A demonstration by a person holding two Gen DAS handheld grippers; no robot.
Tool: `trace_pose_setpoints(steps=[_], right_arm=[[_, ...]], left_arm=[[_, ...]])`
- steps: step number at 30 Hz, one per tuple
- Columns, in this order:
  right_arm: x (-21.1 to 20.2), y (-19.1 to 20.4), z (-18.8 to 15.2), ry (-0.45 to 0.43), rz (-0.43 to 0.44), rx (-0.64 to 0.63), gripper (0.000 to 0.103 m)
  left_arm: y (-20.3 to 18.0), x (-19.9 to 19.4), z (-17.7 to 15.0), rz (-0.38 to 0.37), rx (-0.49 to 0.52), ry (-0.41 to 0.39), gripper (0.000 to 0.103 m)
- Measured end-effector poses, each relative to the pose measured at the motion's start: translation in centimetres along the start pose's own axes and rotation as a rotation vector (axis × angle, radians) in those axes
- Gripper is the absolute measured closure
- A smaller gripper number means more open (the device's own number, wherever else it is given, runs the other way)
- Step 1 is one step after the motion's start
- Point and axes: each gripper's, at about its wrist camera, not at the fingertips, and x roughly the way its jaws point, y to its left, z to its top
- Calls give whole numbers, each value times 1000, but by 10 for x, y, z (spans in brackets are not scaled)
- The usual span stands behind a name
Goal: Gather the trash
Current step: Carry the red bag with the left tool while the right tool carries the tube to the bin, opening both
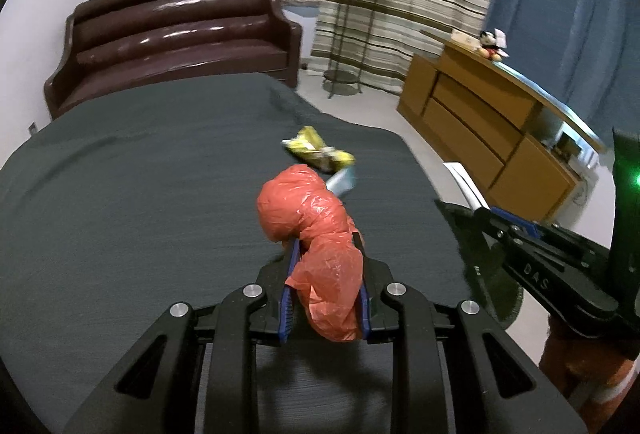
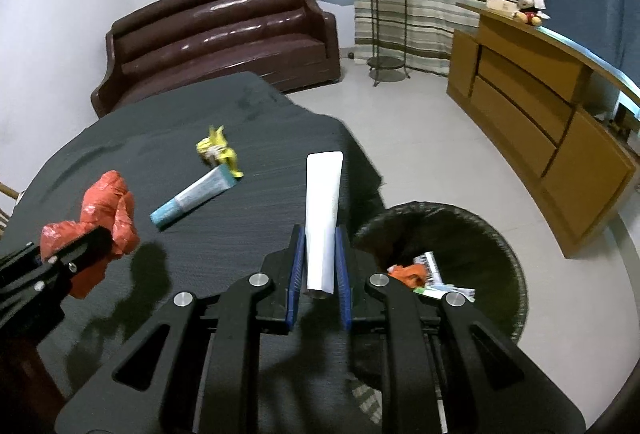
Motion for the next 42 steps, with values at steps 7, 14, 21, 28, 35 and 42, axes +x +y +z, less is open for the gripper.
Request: trace_pose_setpoints(steps=[7, 14, 21, 28, 35, 42], right_arm=[[-10, -37, -6, -12, -43, 30, 88], [-14, -70, -12, -13, -85, 59, 88], [-11, -95, -17, -1, -124, 91, 88], [-5, -109, -19, 8, -140, 110, 88], [2, -120, -20, 20, -146, 132, 87], [8, -130, -20, 24, -148, 168, 84]], left_arm=[[-44, 12, 0, -28, 85, -3, 78], [-75, 26, 2, -58, 139, 7, 78], [-102, 43, 4, -62, 179, 8, 78], [-119, 60, 2, -63, 211, 25, 78], [-131, 73, -1, -57, 247, 36, 78], [-145, 85, 1, -58, 279, 54, 78]])
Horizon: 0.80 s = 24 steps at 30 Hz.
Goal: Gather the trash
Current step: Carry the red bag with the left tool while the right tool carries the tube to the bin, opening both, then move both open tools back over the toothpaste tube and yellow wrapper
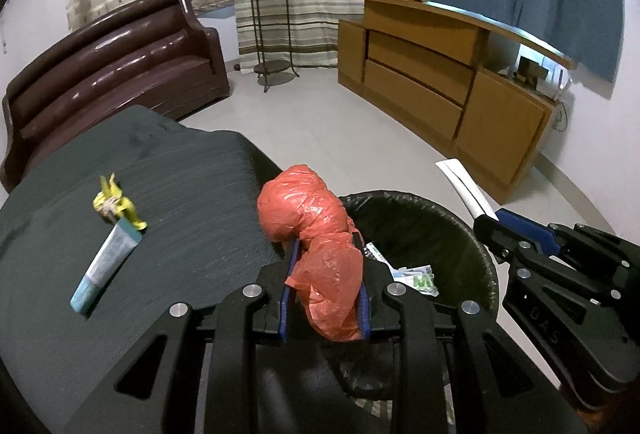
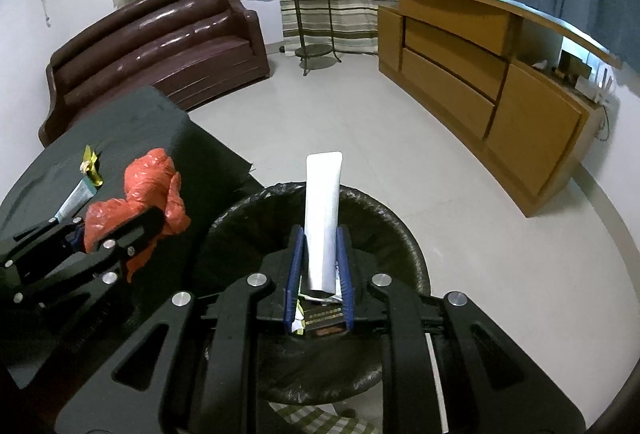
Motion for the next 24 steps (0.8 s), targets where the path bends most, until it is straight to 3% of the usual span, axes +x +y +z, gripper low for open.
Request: trace_pose_setpoints(steps=[2, 4, 6, 11, 24], right_arm=[[3, -5, 1, 5, 3, 22, 76], [5, -8, 1, 8, -1, 41, 75], [6, -11, 1, 8, -3, 45, 75], [4, -14, 2, -1, -5, 61, 69], [-1, -2, 0, 1, 27, 38, 54]], left_arm=[[-3, 5, 2, -3, 11, 14, 76], [-4, 6, 3, 0, 9, 19, 71], [-3, 4, 4, 3, 2, 10, 60], [-5, 3, 5, 13, -2, 3, 49], [16, -15, -2, 61, -20, -27, 47]])
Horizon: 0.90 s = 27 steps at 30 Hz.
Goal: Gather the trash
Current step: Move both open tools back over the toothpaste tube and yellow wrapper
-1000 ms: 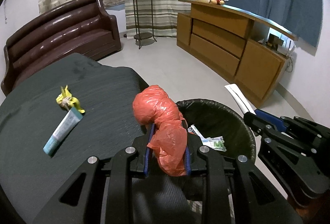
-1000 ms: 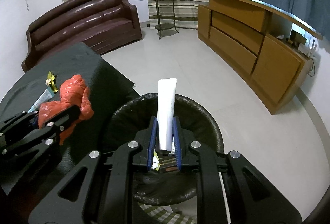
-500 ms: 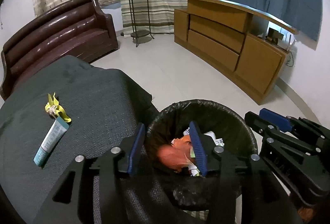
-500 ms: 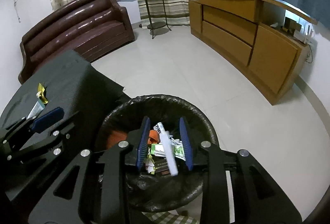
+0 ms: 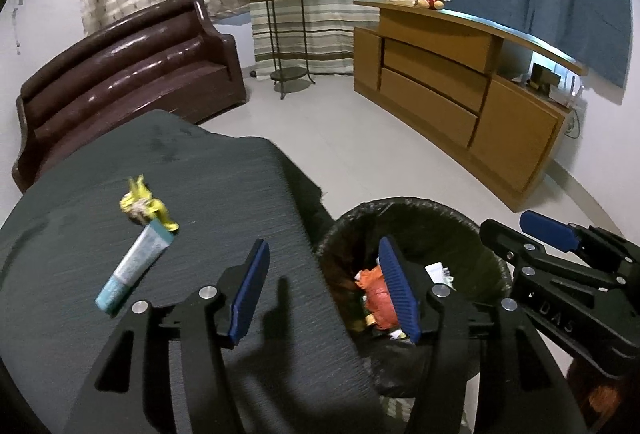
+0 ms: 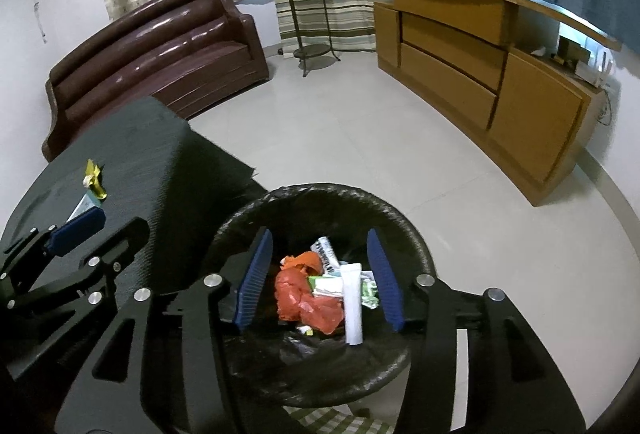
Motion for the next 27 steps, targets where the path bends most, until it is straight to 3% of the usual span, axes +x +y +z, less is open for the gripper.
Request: trace_pose_setpoints(steps=[17, 27], right_arm=[[2, 66, -4, 28, 99, -108, 53], [10, 91, 0, 45, 129, -139, 52]], left_arm=[[83, -20, -15, 141, -104, 5, 44], [115, -5, -13, 168, -132, 43, 44]])
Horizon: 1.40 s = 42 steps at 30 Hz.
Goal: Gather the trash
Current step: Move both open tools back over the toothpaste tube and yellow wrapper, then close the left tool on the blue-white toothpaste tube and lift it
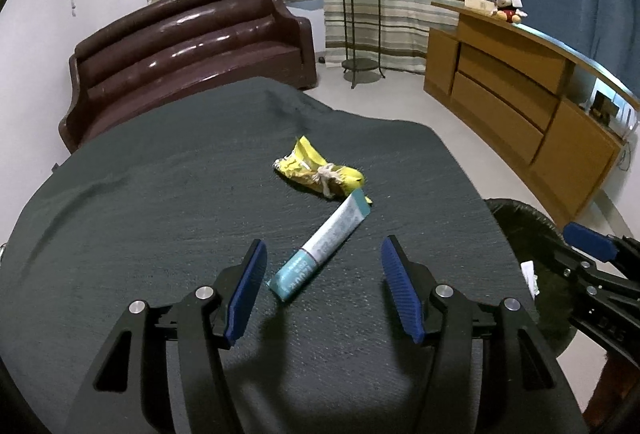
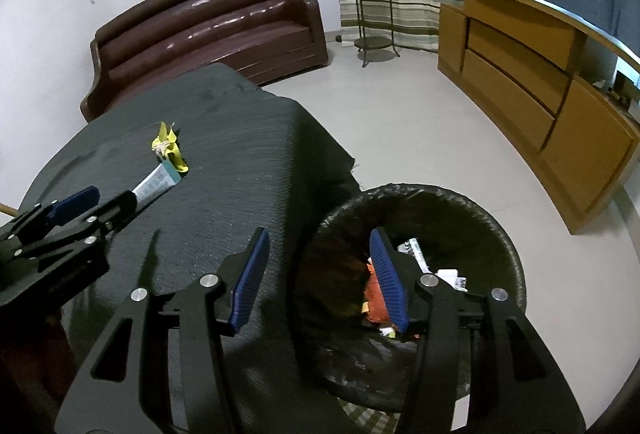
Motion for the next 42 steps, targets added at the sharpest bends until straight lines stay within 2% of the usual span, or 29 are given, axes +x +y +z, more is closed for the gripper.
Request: trace_pose_setpoints(steps=[14, 19, 21, 23, 28, 30, 35, 42], right_arm=[[15, 8, 6, 26, 18, 6, 51], [22, 10, 6, 39, 23, 5, 51], [24, 11, 6, 43, 23, 3, 51], [25, 12, 6, 47, 22, 1, 51], [26, 13, 5, 51, 18, -3, 51], [26, 14, 5, 50, 17, -5, 51], [26, 18, 5, 48, 13, -12, 51], [24, 26, 8, 43, 19, -27, 51]], left_arm=[[8, 26, 7, -32, 30, 80, 45], [5, 29, 4, -64, 46, 95, 64], [3, 27, 4, -68, 65, 85, 76], [3, 24, 2, -81, 75, 80, 81], [2, 16, -2, -100, 94, 65, 85], [3, 11, -3, -117, 91, 61, 90], [2, 2, -10, -127, 107, 44, 91], [23, -7, -11, -106, 52, 23, 91]])
